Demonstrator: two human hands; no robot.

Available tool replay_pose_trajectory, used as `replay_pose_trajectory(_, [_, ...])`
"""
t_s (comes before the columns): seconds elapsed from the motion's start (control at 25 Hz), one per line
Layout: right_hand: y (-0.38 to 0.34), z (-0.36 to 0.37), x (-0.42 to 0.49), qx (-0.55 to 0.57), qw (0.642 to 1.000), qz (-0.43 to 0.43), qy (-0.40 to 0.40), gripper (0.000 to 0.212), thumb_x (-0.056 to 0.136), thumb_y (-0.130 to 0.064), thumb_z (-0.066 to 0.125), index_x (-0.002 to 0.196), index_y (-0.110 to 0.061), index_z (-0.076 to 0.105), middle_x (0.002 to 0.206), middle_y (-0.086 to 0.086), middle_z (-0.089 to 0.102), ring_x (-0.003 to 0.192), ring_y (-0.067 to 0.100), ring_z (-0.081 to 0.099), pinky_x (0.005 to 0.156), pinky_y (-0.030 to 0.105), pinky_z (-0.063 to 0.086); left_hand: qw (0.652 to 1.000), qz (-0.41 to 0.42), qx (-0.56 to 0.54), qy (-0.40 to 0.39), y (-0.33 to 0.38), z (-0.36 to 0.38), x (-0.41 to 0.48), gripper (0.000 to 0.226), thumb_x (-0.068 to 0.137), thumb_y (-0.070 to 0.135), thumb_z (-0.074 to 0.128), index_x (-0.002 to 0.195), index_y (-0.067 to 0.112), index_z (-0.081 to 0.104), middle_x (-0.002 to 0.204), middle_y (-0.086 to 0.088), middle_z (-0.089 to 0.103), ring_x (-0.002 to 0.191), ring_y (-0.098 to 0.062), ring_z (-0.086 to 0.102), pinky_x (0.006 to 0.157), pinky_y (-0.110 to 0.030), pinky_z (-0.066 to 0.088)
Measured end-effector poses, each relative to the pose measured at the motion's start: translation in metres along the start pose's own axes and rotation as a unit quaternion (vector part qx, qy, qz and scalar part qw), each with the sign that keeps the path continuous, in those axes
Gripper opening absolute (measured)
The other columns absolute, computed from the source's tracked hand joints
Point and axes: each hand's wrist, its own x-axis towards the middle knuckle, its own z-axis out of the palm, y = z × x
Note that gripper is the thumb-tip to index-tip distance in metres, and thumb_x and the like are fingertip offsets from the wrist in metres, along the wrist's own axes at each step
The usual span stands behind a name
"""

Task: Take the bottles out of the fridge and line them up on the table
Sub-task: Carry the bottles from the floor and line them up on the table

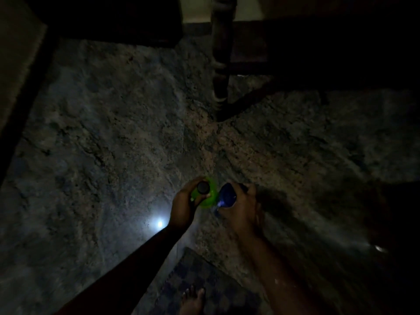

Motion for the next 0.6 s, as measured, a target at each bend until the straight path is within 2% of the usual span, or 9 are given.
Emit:
replay_pose_trajectory(0.12, [-0.028, -0.084, -0.038, -0.026, 0.999, -0.016, 0.020, 0.077, 0.071, -0.036, 0.074, 0.137, -0.040, 0.035, 0.149, 0.002, 0.022, 0.124, 0.032, 0.045, 0.097, 0.036, 0.040, 0.999, 0.028, 0.019, -0.003, 0.081, -0.012, -0.013, 0.040, 0.070, 0.023, 0.070, 0.106, 0.035, 0.058, 0.117, 0.007, 0.061, 0.109, -0.002, 0.057, 0.097, -0.030, 0.045])
replay_pose_trajectory(0.28, [-0.047, -0.198, -0.080, -0.014, 0.994, -0.082, 0.069, 0.078, 0.065, -0.040, 0.076, 0.134, -0.045, 0.040, 0.138, 0.000, 0.035, 0.120, 0.026, 0.048, 0.093, 0.035, 0.045, 0.993, 0.097, 0.069, 0.011, 0.205, 0.000, -0.031, 0.042, 0.072, 0.021, 0.074, 0.111, 0.012, 0.063, 0.112, 0.004, 0.060, 0.106, -0.003, 0.055, 0.093, -0.026, 0.044])
replay_pose_trajectory(0.36, [-0.046, -0.249, -0.099, 0.007, 0.989, -0.115, 0.092, 0.080, 0.062, -0.041, 0.078, 0.132, -0.045, 0.042, 0.133, -0.002, 0.040, 0.118, 0.023, 0.050, 0.092, 0.035, 0.048, 0.990, 0.118, 0.063, 0.041, 0.257, 0.016, -0.044, 0.041, 0.072, 0.017, 0.073, 0.111, 0.008, 0.062, 0.110, 0.003, 0.058, 0.103, 0.001, 0.051, 0.092, -0.027, 0.042])
replay_pose_trajectory(0.52, [-0.042, -0.358, -0.124, 0.052, 0.976, -0.178, 0.114, 0.083, 0.060, -0.040, 0.081, 0.134, -0.039, 0.043, 0.134, -0.003, 0.044, 0.120, 0.021, 0.050, 0.094, 0.038, 0.048, 0.986, 0.126, 0.038, 0.102, 0.347, 0.061, -0.065, 0.042, 0.081, 0.018, 0.065, 0.118, 0.003, 0.055, 0.123, -0.015, 0.059, 0.116, -0.025, 0.054, 0.100, -0.036, 0.041])
replay_pose_trajectory(0.6, [-0.041, -0.407, -0.130, 0.066, 0.967, -0.212, 0.124, 0.082, 0.061, -0.038, 0.082, 0.134, -0.036, 0.045, 0.134, -0.002, 0.046, 0.120, 0.019, 0.050, 0.097, 0.037, 0.047, 0.981, 0.155, 0.007, 0.114, 0.391, 0.082, -0.068, 0.047, 0.083, 0.031, 0.057, 0.119, 0.003, 0.053, 0.121, -0.018, 0.059, 0.115, -0.026, 0.054, 0.099, -0.033, 0.041])
